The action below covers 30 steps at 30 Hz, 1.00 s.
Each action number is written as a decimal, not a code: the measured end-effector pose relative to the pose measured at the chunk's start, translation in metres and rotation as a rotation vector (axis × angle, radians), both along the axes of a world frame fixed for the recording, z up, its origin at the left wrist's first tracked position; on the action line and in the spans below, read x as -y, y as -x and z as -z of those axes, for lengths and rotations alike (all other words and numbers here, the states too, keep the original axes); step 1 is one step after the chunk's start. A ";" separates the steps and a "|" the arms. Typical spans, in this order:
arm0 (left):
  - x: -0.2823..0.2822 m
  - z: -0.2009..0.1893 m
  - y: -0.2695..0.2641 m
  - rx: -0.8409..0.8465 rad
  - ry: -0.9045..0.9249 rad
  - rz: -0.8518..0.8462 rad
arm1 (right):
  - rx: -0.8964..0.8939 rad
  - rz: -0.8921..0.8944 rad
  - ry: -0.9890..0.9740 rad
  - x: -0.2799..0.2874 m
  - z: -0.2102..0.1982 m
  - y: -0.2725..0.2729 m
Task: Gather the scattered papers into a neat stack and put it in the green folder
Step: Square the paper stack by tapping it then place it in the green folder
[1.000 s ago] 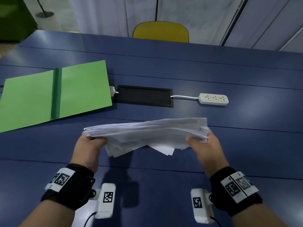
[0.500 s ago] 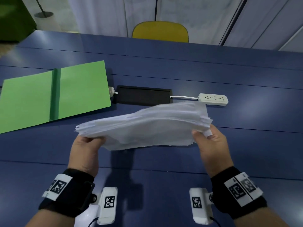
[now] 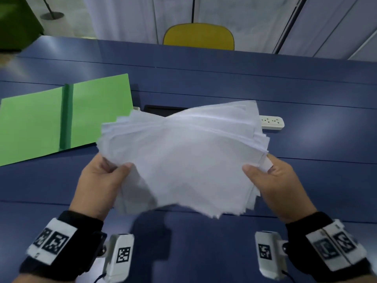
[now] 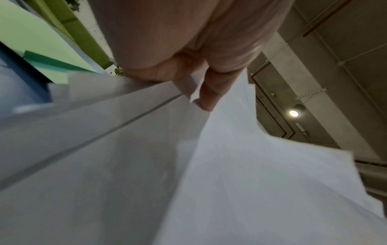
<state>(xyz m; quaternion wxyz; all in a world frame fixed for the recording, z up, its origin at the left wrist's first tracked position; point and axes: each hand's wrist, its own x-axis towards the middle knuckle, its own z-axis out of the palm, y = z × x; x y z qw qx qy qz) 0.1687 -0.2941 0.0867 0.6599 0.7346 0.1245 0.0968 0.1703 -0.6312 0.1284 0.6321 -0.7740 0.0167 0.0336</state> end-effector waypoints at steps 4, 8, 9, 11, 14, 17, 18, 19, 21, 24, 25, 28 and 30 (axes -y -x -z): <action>-0.010 0.015 -0.002 -0.173 0.003 0.082 | -0.226 -0.025 -0.038 0.009 0.027 -0.009; 0.002 0.024 0.005 -0.156 0.013 0.048 | -0.239 0.051 -0.083 0.001 0.047 -0.003; 0.004 0.021 0.007 -0.107 0.040 0.032 | -0.186 0.083 -0.107 0.003 0.045 -0.002; 0.007 0.013 0.010 0.006 0.109 -0.013 | -0.084 0.124 -0.127 0.007 0.038 -0.003; 0.010 0.023 0.011 -0.005 0.202 -0.042 | -0.087 0.139 -0.092 0.005 0.045 -0.005; 0.013 0.027 0.007 -0.025 0.299 -0.071 | -0.055 0.133 -0.105 -0.008 0.035 -0.010; 0.012 0.025 0.005 0.001 0.319 -0.067 | -0.023 0.132 -0.119 -0.009 0.033 -0.012; 0.011 0.025 0.002 0.031 0.337 -0.056 | -0.001 0.140 -0.131 -0.009 0.031 -0.014; 0.010 0.022 0.000 0.045 0.363 -0.045 | -0.028 0.175 -0.149 -0.010 0.035 -0.015; 0.012 0.025 0.000 0.008 0.333 -0.066 | -0.091 0.183 -0.142 -0.016 0.046 -0.013; 0.012 0.026 0.001 0.012 0.325 -0.065 | -0.082 0.185 -0.146 -0.017 0.048 -0.012; 0.009 0.029 0.001 -0.002 0.281 -0.060 | -0.079 0.199 -0.201 -0.017 0.055 -0.011; 0.008 0.034 0.000 -0.032 0.242 -0.063 | -0.110 0.218 -0.180 -0.015 0.063 -0.010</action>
